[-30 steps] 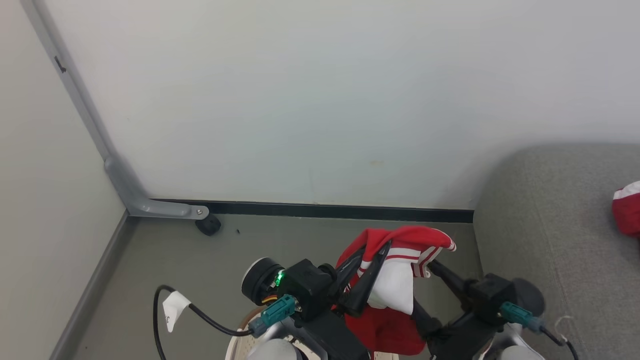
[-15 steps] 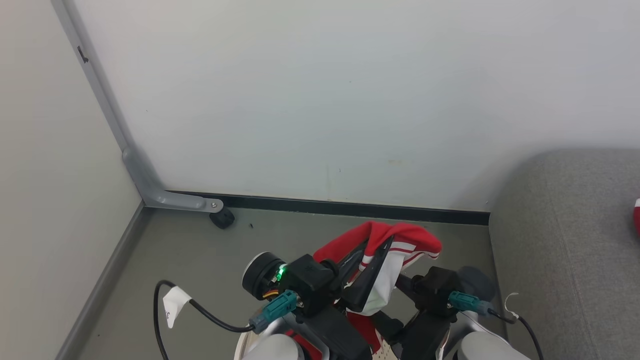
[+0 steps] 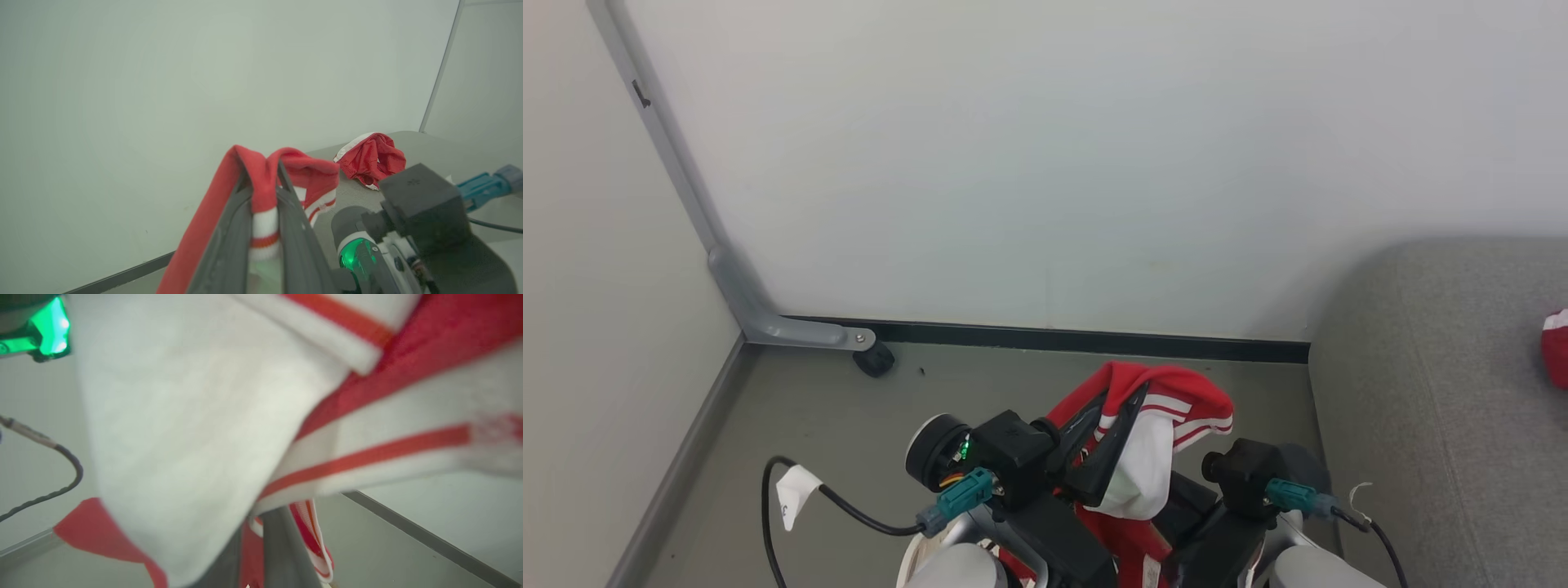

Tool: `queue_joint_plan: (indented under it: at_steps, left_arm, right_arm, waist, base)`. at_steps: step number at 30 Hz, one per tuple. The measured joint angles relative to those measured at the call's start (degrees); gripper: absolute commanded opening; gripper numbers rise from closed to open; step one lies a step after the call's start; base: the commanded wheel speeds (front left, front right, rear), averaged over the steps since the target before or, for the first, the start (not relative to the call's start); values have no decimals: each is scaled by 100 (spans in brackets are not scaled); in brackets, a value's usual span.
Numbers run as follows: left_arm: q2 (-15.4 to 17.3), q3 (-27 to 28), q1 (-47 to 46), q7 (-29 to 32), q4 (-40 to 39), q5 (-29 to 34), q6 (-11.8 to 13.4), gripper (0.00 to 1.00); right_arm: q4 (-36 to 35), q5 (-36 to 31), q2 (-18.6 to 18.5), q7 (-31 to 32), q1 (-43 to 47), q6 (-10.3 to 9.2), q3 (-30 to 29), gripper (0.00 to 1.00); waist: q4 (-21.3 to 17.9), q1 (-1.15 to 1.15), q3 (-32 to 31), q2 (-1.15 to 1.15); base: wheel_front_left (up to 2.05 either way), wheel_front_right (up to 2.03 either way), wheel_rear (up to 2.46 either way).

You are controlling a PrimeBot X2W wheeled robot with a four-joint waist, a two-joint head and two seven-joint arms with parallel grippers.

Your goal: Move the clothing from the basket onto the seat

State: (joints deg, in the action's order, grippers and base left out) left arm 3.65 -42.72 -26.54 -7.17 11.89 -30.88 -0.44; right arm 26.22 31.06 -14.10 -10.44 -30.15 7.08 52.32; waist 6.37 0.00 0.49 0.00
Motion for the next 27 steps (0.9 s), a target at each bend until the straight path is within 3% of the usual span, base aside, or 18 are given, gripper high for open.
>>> queue_joint_plan:
  at_steps: [3, 4, 5, 7, 27]
  left_arm:
    - [26, 11, 10, 4, -12, -1, 18, 0]
    - [44, 15, 20, 25, -13, 0, 47, 11]
    - [63, 24, 32, 49, -13, -1, 53, 34]
    - [89, 46, 60, 52, -12, 0, 97, 100]
    - [578, 116, 822, 52, -240, 214, 450, 100]
  right_arm:
    - [2, 132, 1, -90, 1, 0, -5, 0]
    - [2, 137, 0, -105, 1, 0, -8, 0]
    - [2, 144, 0, -129, 1, 0, -19, 0]
    - [1, 202, -8, -163, 2, 0, -53, 0]
    - [2, 479, -371, -333, 2, -60, -912, 0]
  waist:
    - [-76, 0, 12, 0]
    - [-104, 0, 18, 0]
    - [-134, 0, 25, 0]
    - [-198, 0, 39, 0]
    - [-983, 0, 147, 0]
  base:
    - [0, 0, 0]
    - [0, 0, 0]
    - [0, 0, 0]
    - [0, 0, 0]
    - [0, 0, 0]
